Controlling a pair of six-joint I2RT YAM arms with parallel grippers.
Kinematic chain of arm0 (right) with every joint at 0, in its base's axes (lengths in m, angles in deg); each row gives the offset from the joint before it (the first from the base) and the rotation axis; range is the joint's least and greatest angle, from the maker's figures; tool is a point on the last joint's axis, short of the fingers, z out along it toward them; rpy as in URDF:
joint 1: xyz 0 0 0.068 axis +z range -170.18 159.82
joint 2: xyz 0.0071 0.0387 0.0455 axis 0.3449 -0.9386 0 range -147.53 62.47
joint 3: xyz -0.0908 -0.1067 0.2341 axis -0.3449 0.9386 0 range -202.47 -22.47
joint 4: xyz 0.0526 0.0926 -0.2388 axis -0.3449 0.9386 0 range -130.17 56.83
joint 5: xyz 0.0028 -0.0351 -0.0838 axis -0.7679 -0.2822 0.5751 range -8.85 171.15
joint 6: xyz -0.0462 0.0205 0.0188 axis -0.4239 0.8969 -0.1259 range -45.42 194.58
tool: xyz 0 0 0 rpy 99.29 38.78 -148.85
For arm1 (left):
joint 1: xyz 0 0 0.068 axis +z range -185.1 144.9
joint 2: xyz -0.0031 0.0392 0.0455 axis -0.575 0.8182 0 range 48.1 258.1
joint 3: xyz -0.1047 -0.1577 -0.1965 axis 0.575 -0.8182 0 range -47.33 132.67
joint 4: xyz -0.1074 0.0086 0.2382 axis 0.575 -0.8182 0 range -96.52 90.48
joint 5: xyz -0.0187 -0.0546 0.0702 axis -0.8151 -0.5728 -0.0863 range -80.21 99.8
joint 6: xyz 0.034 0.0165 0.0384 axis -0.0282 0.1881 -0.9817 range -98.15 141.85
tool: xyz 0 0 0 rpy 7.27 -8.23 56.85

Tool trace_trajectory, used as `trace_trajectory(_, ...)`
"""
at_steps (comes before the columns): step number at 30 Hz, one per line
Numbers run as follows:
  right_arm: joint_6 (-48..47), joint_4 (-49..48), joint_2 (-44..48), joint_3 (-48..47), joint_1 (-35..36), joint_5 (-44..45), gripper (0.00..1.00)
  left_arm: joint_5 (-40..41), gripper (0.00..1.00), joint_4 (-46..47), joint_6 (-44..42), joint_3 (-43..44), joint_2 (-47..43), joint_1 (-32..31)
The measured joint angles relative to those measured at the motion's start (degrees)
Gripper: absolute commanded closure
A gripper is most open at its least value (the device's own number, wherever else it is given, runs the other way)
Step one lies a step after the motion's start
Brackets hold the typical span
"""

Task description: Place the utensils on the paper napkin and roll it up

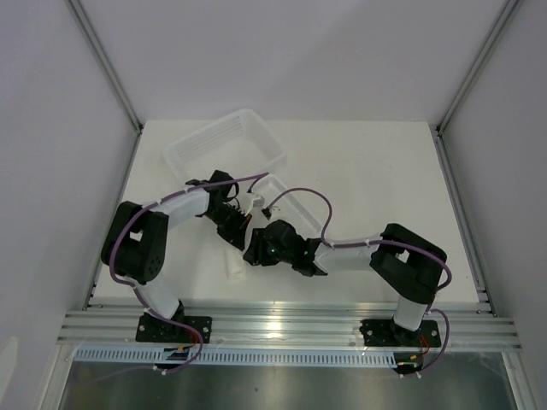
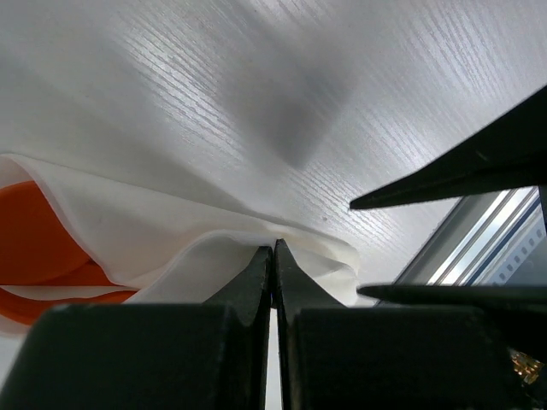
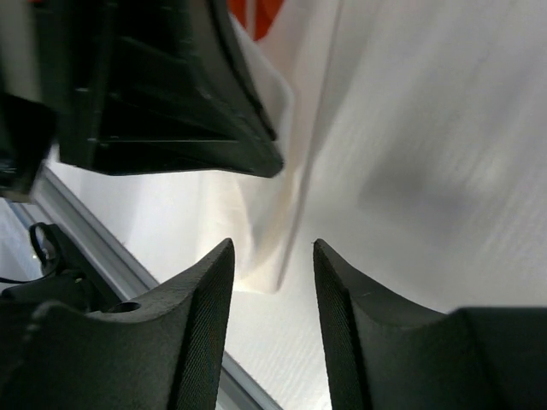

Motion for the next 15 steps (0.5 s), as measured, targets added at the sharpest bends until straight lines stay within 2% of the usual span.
trace_trajectory(14, -1.27, 0.00, -6.47, -5.77, 0.81, 0.50, 0.53, -1.36, 0.99, -0.24, 0.00, 0.24, 0.04, -0.02)
trace_trajectory(15, -1.27, 0.50, -6.51, -5.79, 0.92, 0.83, 0.57, -1.38, 0.99, -0.28, 0.00, 0.24, 0.04, -0.02)
